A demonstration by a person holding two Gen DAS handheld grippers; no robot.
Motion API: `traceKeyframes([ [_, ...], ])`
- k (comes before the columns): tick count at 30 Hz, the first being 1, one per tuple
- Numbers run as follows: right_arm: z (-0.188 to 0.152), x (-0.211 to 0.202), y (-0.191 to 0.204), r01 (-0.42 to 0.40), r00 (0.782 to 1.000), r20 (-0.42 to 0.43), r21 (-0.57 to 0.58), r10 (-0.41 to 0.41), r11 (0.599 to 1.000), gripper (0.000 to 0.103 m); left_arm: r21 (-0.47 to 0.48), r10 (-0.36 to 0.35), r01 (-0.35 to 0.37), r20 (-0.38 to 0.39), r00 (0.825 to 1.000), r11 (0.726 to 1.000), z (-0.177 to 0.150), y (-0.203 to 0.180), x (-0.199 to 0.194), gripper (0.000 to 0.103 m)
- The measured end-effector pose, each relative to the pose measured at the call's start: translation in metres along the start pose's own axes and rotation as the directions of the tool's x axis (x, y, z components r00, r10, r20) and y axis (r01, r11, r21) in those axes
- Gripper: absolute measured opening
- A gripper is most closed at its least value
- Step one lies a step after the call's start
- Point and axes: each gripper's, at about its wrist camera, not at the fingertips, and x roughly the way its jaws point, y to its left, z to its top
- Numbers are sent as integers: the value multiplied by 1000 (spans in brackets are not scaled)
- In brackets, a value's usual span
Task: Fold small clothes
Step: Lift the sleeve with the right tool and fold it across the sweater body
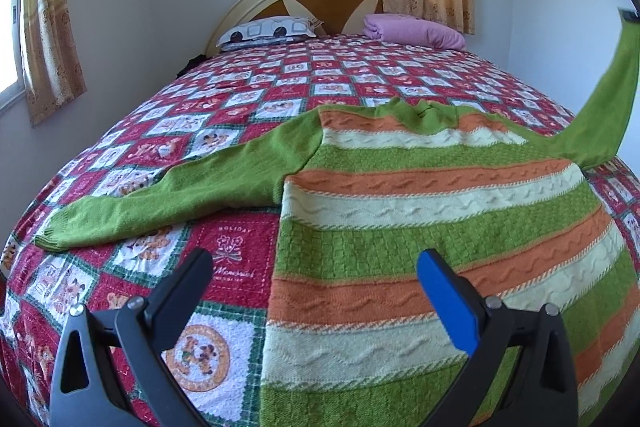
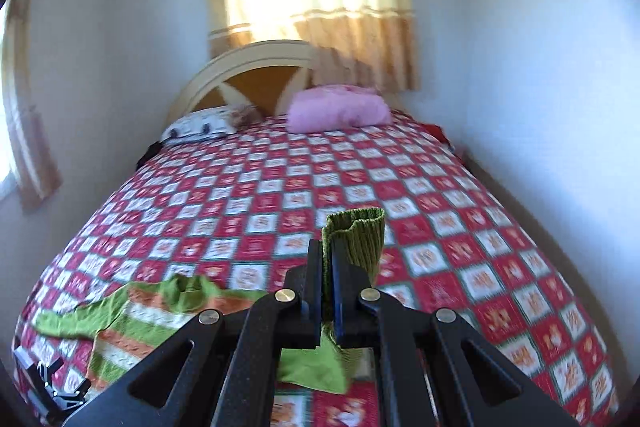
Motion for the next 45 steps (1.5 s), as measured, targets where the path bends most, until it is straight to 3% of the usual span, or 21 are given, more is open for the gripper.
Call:
traceKeyframes([
  [6,13,9,88,-84,996,-6,-141,84,986,3,-32,-5,5,-5,1000,999,-5,12,2,103],
  [14,-12,37,196,-219,975,-84,-262,204,940,3,-67,-7,6,-13,1000,998,-11,28,5,103],
  [20,-74,89,275,-352,930,-197,-247,309,903,3,-77,14,-16,-30,999,997,-14,39,7,103],
  [25,-155,146,324,-440,874,-316,-194,369,877,5,-63,40,-43,-56,998,997,-14,49,7,103],
  [26,-168,151,328,-458,858,-345,-180,380,871,7,-58,42,-46,-62,997,997,-13,51,6,103],
  [27,-181,154,328,-480,837,-378,-158,396,863,17,-44,46,-49,-61,997,998,-11,54,4,103],
  [28,-193,151,322,-501,815,-404,-130,416,855,35,-30,53,-54,-59,997,998,-9,55,3,103],
  [30,-204,140,304,-506,806,-418,-118,420,854,55,-18,45,-47,-65,997,999,-3,58,3,103],
  [33,-210,123,266,-474,819,-418,-109,392,874,56,-27,-19,17,-72,997,999,15,54,4,103],
  [35,-214,112,238,-399,858,-402,-129,319,908,56,-25,-62,60,-59,996,998,26,42,5,103],
  [37,-219,103,210,-348,872,-404,-119,275,930,56,-6,-90,90,-55,994,996,39,23,13,103],
  [40,-233,92,180,-308,878,-418,-119,233,944,57,19,-129,131,-78,989,991,50,-2,30,97],
  [42,-248,85,169,-304,873,-435,-127,222,944,59,20,-155,158,-108,982,987,56,-18,48,87],
  [45,-269,80,165,-310,869,-447,-155,213,938,60,17,-148,152,-154,977,988,60,-35,77,77],
])
